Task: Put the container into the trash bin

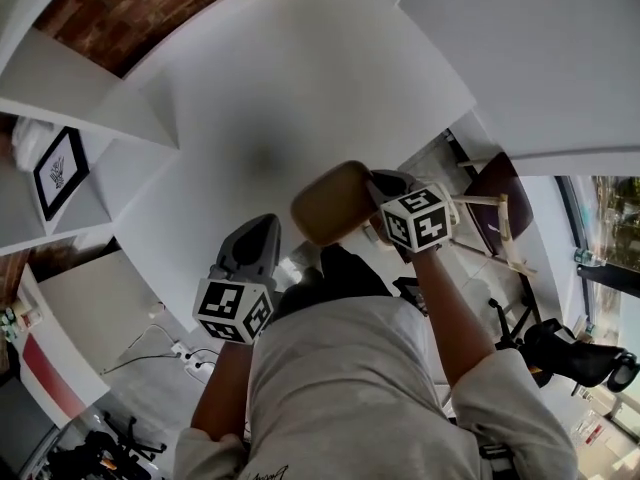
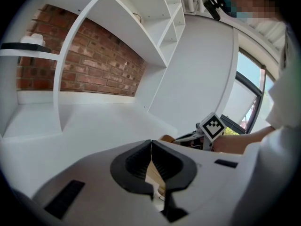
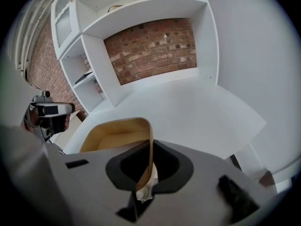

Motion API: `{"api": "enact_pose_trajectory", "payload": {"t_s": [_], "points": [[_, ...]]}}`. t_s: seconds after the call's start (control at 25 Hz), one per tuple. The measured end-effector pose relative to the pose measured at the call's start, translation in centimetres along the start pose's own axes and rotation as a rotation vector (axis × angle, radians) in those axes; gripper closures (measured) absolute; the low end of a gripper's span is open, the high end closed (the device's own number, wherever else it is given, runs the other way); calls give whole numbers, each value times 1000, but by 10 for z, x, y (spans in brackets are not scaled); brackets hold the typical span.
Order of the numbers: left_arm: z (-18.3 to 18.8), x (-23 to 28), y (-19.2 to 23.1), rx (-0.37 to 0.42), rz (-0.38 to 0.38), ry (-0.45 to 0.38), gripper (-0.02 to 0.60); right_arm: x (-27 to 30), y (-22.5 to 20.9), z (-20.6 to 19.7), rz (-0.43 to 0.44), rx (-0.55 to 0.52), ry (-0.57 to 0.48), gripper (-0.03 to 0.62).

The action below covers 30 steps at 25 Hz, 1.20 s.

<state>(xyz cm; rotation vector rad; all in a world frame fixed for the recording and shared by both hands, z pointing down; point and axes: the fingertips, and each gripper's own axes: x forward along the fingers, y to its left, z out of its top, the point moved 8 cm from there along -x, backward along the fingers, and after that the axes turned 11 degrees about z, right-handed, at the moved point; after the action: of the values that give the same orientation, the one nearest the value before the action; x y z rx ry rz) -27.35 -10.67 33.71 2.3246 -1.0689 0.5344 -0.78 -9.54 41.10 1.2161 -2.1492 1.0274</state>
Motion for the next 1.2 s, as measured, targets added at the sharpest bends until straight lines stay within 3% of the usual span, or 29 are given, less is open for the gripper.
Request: {"api": "enact_pose_trajectory", "payload": {"t_s": [0.76, 1.2], "points": [[-15, 14, -56, 128, -219, 68, 566, -73, -4, -85, -158, 224, -104, 559], [-21, 33, -130, 204, -328, 87, 565, -142, -17, -153, -245, 332, -151, 559]]}}
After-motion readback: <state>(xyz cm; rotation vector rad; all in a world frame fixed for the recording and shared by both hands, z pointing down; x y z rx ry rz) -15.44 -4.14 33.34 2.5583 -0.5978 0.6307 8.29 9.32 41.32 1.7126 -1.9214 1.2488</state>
